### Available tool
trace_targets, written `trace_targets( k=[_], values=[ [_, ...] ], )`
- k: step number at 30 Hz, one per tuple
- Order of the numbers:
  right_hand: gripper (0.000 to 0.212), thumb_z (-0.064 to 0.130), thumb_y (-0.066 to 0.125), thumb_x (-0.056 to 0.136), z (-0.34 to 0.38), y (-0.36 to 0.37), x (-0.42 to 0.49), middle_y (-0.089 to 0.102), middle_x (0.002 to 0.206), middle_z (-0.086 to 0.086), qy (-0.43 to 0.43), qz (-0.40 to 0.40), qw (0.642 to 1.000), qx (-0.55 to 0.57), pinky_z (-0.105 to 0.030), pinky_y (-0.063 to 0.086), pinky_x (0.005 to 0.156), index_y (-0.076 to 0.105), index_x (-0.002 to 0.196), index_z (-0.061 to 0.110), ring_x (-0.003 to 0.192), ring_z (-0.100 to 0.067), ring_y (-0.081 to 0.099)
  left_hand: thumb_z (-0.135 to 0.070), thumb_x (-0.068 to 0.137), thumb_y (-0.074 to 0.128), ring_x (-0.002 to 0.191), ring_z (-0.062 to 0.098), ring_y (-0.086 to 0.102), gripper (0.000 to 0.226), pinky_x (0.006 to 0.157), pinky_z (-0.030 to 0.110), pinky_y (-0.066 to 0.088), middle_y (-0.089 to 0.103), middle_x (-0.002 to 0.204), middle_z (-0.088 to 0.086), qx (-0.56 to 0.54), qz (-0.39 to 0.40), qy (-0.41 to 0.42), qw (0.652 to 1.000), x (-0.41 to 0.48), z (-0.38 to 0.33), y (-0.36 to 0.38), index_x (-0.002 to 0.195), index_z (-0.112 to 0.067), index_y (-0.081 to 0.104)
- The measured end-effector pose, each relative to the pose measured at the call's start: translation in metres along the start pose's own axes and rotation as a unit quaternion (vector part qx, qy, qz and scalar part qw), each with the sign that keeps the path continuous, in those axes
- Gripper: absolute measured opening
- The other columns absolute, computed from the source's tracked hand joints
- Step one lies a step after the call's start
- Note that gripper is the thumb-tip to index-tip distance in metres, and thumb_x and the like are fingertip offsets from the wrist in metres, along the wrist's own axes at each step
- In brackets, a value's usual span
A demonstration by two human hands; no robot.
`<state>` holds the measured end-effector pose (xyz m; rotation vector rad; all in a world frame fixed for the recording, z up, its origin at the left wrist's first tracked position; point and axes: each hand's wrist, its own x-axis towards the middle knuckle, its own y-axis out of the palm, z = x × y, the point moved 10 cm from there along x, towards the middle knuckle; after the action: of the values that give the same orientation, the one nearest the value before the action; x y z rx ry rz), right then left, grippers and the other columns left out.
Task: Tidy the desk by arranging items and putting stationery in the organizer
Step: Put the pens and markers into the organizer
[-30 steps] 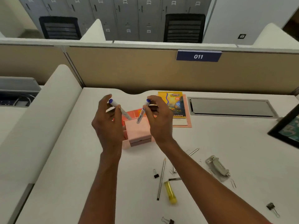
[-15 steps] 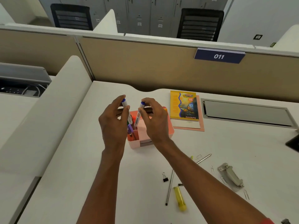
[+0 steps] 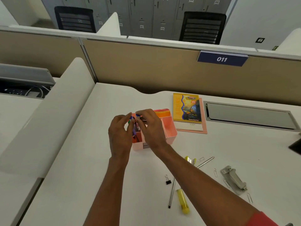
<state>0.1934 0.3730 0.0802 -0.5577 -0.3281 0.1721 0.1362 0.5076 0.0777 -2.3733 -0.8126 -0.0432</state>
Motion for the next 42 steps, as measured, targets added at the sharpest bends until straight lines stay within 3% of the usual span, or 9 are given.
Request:
trace_targets(
  k=[5, 9, 15, 20, 24, 29, 36, 39, 42],
  values=[
    [0.03, 0.028, 0.058, 0.098, -0.003, 0.011, -0.004, 0.067, 0.125, -0.005, 0.001, 0.033, 0.997, -0.073, -0.029, 0.049, 0.097, 0.064, 0.124, 0.015, 0.109, -0.023, 0.066, -0.025, 0.089, 0.07, 0.107, 0.023, 0.064, 0.036, 0.094, 0.035, 0.052, 0.071, 0.118, 0.006, 0.054, -0.02, 0.022, 0.998, -0.008, 0.003, 0.004, 0.123, -0.014, 0.069],
    [0.027, 0.022, 0.069, 0.091, -0.002, 0.011, -0.01, 0.071, 0.116, -0.009, -0.038, 0.047, 0.986, -0.154, -0.037, 0.053, 0.095, 0.07, 0.116, 0.012, 0.106, -0.028, 0.067, -0.031, 0.089, 0.069, 0.11, 0.021, 0.06, 0.032, 0.095, 0.032, 0.041, 0.071, 0.118, -0.001, 0.132, -0.022, 0.079, 0.988, -0.013, 0.007, 0.009, 0.119, -0.02, 0.071],
    [0.046, 0.021, 0.065, 0.094, -0.009, 0.011, -0.015, 0.051, 0.147, -0.008, -0.008, 0.069, 0.981, -0.183, -0.043, 0.037, 0.114, 0.056, 0.139, 0.021, 0.137, -0.029, 0.046, -0.039, 0.092, 0.061, 0.136, 0.026, 0.042, 0.039, 0.113, 0.048, 0.028, 0.05, 0.147, 0.005, 0.187, -0.013, 0.053, 0.981, -0.019, 0.011, 0.016, 0.129, -0.025, 0.066],
    [0.062, 0.027, 0.068, 0.093, -0.018, -0.004, -0.035, 0.039, 0.157, -0.006, 0.007, 0.054, 0.985, -0.163, -0.044, 0.033, 0.116, 0.042, 0.149, 0.023, 0.143, -0.028, 0.039, -0.043, 0.091, 0.058, 0.143, 0.031, 0.034, 0.056, 0.116, 0.053, 0.028, 0.035, 0.157, 0.008, 0.178, -0.029, 0.094, 0.979, -0.04, -0.014, 0.026, 0.142, -0.022, 0.051],
    [0.062, 0.032, 0.067, 0.093, -0.037, -0.036, -0.068, 0.043, 0.154, -0.007, 0.023, 0.018, 0.988, -0.154, -0.047, 0.036, 0.114, 0.042, 0.149, 0.021, 0.14, -0.029, 0.043, -0.042, 0.094, 0.058, 0.142, 0.029, 0.035, 0.06, 0.115, 0.052, 0.032, 0.038, 0.155, 0.009, 0.149, 0.005, 0.117, 0.982, -0.071, -0.031, 0.053, 0.147, -0.019, 0.044],
    [0.062, 0.027, 0.067, 0.094, -0.079, -0.083, -0.123, 0.04, 0.156, -0.001, 0.046, 0.0, 0.979, -0.198, -0.04, 0.039, 0.115, 0.039, 0.15, 0.024, 0.141, -0.02, 0.04, -0.021, 0.091, 0.066, 0.146, 0.026, 0.027, 0.06, 0.118, 0.047, 0.024, 0.036, 0.157, 0.007, 0.114, 0.071, 0.176, 0.975, -0.135, -0.062, 0.088, 0.147, -0.02, 0.045],
    [0.066, 0.033, 0.057, 0.097, -0.157, -0.142, -0.2, 0.036, 0.157, 0.006, 0.137, 0.012, 0.968, -0.208, -0.034, 0.03, 0.118, 0.025, 0.154, 0.035, 0.143, -0.014, 0.033, -0.027, 0.095, 0.061, 0.143, 0.023, 0.033, 0.054, 0.117, 0.046, 0.029, 0.037, 0.156, 0.002, 0.105, 0.213, 0.119, 0.964, -0.207, -0.046, 0.141, 0.147, -0.028, 0.044],
    [0.068, 0.027, 0.064, 0.092, -0.178, -0.162, -0.228, 0.044, 0.151, 0.003, 0.171, 0.01, 0.96, -0.223, -0.037, 0.036, 0.115, 0.032, 0.152, 0.03, 0.139, -0.016, 0.039, -0.024, 0.093, 0.064, 0.139, 0.022, 0.037, 0.054, 0.114, 0.037, 0.029, 0.042, 0.153, 0.001, 0.133, 0.244, 0.155, 0.948, -0.23, -0.048, 0.159, 0.144, -0.026, 0.049],
    [0.063, 0.023, 0.07, 0.088, -0.192, -0.172, -0.25, 0.051, 0.144, 0.001, 0.185, 0.009, 0.954, -0.235, -0.039, 0.04, 0.113, 0.045, 0.146, 0.024, 0.135, -0.019, 0.044, -0.022, 0.092, 0.066, 0.138, 0.024, 0.038, 0.054, 0.113, 0.039, 0.032, 0.043, 0.152, 0.002, 0.141, 0.273, 0.163, 0.938, -0.245, -0.054, 0.178, 0.143, -0.026, 0.05]
  ],
)
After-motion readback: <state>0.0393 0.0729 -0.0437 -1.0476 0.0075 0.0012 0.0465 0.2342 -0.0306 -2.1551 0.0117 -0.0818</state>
